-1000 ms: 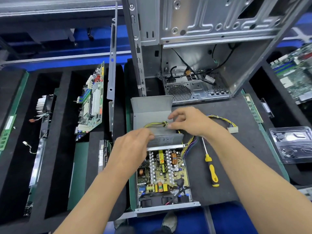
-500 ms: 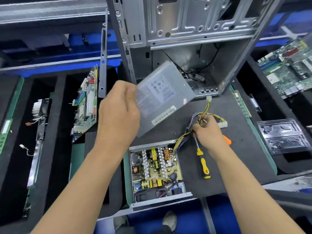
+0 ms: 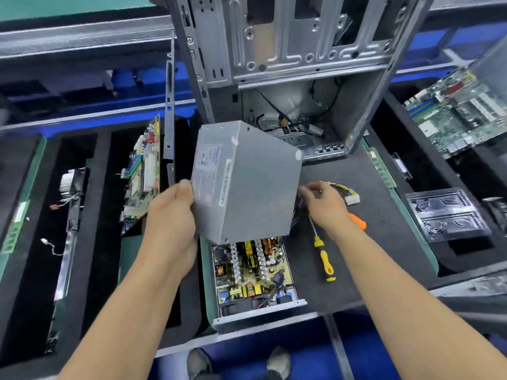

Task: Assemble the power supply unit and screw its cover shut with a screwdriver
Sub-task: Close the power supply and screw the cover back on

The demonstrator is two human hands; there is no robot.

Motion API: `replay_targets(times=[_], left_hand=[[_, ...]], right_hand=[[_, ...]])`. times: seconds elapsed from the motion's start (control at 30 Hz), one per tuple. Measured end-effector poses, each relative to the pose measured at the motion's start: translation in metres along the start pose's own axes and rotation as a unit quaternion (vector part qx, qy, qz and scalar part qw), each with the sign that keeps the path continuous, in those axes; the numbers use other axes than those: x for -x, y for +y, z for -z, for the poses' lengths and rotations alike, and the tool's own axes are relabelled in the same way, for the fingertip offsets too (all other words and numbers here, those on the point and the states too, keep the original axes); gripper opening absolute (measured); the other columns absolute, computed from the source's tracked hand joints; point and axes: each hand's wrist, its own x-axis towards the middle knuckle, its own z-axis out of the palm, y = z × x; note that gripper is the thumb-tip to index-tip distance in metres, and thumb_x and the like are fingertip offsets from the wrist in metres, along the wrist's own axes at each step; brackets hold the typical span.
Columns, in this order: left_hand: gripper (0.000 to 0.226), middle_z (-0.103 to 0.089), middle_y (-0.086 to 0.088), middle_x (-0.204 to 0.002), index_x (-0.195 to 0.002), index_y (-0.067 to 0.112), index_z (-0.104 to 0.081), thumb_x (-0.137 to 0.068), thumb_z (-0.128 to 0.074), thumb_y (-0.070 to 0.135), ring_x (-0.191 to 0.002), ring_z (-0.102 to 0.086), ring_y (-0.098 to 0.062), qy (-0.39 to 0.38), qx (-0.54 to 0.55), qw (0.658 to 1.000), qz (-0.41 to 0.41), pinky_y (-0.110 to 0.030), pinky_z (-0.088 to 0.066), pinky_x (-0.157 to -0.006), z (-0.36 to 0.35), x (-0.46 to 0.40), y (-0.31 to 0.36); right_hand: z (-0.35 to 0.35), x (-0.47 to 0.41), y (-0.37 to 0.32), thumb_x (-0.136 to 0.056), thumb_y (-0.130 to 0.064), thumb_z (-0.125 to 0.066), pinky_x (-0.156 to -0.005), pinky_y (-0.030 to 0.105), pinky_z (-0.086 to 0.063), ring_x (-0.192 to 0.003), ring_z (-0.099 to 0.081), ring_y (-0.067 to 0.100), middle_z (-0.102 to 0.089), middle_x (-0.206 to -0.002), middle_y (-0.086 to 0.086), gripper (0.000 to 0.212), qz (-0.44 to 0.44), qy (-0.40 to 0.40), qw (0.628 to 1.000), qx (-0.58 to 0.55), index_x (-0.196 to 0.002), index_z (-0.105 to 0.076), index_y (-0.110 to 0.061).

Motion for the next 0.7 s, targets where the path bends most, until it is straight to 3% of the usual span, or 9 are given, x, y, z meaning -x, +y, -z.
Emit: replay_targets(times=[0.07, 0.13, 0.23, 0.3, 0.43, 0.53, 0.6, 0.63, 0.7], left_hand=[[0.042, -0.077, 0.007, -0.085, -0.085, 0.017, -0.074, -0.109, -0.040, 0.018, -0.077, -0.073, -0.006, -0.008, 0.040, 0.997, 0.061, -0.027, -0.059, -0.073, 0.002, 0.000, -0.004], [0.030, -0.077, 0.000, -0.097, -0.101, 0.013, -0.068, -0.109, -0.040, 0.020, -0.085, -0.074, -0.015, -0.017, 0.086, 0.989, 0.120, -0.031, -0.061, -0.069, 0.002, 0.000, -0.006], [0.026, -0.074, -0.002, -0.099, -0.104, 0.010, -0.069, -0.107, -0.043, 0.012, -0.085, -0.072, -0.018, -0.037, 0.111, 0.980, 0.158, -0.025, -0.057, -0.057, 0.001, 0.004, -0.007], [0.026, -0.074, -0.004, -0.102, -0.108, 0.009, -0.070, -0.106, -0.044, 0.011, -0.086, -0.071, -0.020, -0.047, 0.117, 0.978, 0.169, -0.026, -0.055, -0.053, -0.001, 0.006, -0.008], [0.025, -0.074, -0.003, -0.083, -0.096, 0.008, -0.070, -0.104, -0.046, 0.006, -0.062, -0.070, -0.015, -0.058, 0.139, 0.971, 0.186, -0.021, -0.049, -0.044, -0.002, 0.008, -0.015], [0.032, -0.072, -0.002, -0.076, -0.084, 0.010, -0.071, -0.101, -0.045, 0.002, -0.057, -0.067, -0.016, -0.072, 0.150, 0.971, 0.171, -0.021, -0.048, -0.044, 0.003, 0.011, -0.017], [0.042, -0.073, -0.003, -0.077, -0.073, 0.013, -0.076, -0.097, -0.044, -0.002, -0.060, -0.069, -0.019, -0.091, 0.166, 0.970, 0.153, -0.024, -0.052, -0.047, 0.010, 0.012, -0.018], [0.046, -0.074, -0.003, -0.076, -0.068, 0.016, -0.077, -0.095, -0.045, -0.002, -0.061, -0.070, -0.020, -0.086, 0.173, 0.970, 0.149, -0.026, -0.054, -0.049, 0.015, 0.012, -0.018], [0.049, -0.072, -0.001, -0.072, -0.062, 0.018, -0.077, -0.093, -0.046, -0.002, -0.058, -0.070, -0.017, -0.066, 0.192, 0.967, 0.156, -0.025, -0.055, -0.050, 0.027, 0.014, -0.022]], right_hand=[[0.005, 0.008, -0.004, -0.099, -0.055, -0.044, -0.079, 0.034, -0.039, -0.092, -0.055, 0.015, -0.066, -0.107, -0.002, 0.034, 0.003, 0.040, 0.997, -0.065, -0.106, -0.060, -0.026], [0.011, 0.020, -0.015, -0.100, -0.062, -0.034, -0.082, 0.036, -0.041, -0.100, -0.058, 0.014, -0.068, -0.107, -0.004, 0.052, 0.001, 0.024, 0.990, -0.137, -0.109, -0.065, -0.022], [0.022, 0.041, -0.032, -0.089, -0.074, -0.024, -0.096, 0.038, -0.050, -0.111, -0.066, 0.018, -0.073, -0.114, -0.001, 0.076, 0.016, -0.120, 0.955, -0.270, -0.117, -0.071, -0.021], [0.031, 0.056, -0.041, -0.081, -0.078, -0.026, -0.094, 0.034, -0.056, -0.110, -0.068, 0.018, -0.073, -0.116, 0.002, 0.080, 0.032, -0.204, 0.926, -0.315, -0.117, -0.072, -0.023], [0.040, 0.070, -0.049, -0.080, -0.067, -0.049, -0.099, 0.032, -0.052, -0.112, -0.066, 0.011, -0.071, -0.121, -0.006, 0.069, 0.050, -0.252, 0.915, -0.310, -0.132, -0.058, -0.024], [0.044, 0.079, -0.051, -0.081, -0.070, -0.034, -0.093, 0.027, -0.054, -0.115, -0.065, 0.011, -0.070, -0.124, -0.005, 0.072, 0.063, -0.276, 0.902, -0.326, -0.132, -0.057, -0.025], [0.044, 0.084, -0.050, -0.081, -0.070, -0.026, -0.095, 0.031, -0.054, -0.119, -0.063, 0.017, -0.066, -0.129, 0.001, 0.080, 0.086, -0.281, 0.891, -0.347, -0.138, -0.052, -0.020], [0.042, 0.087, -0.049, -0.085, -0.068, -0.027, -0.095, 0.033, -0.055, -0.116, -0.065, 0.018, -0.067, -0.128, 0.003, 0.076, 0.090, -0.270, 0.896, -0.341, -0.136, -0.054, -0.018], [0.037, 0.091, -0.044, -0.100, -0.048, -0.041, -0.084, 0.033, -0.056, -0.099, -0.070, 0.015, -0.073, -0.112, 0.005, 0.046, 0.108, -0.211, 0.939, -0.250, -0.121, -0.065, -0.014]])
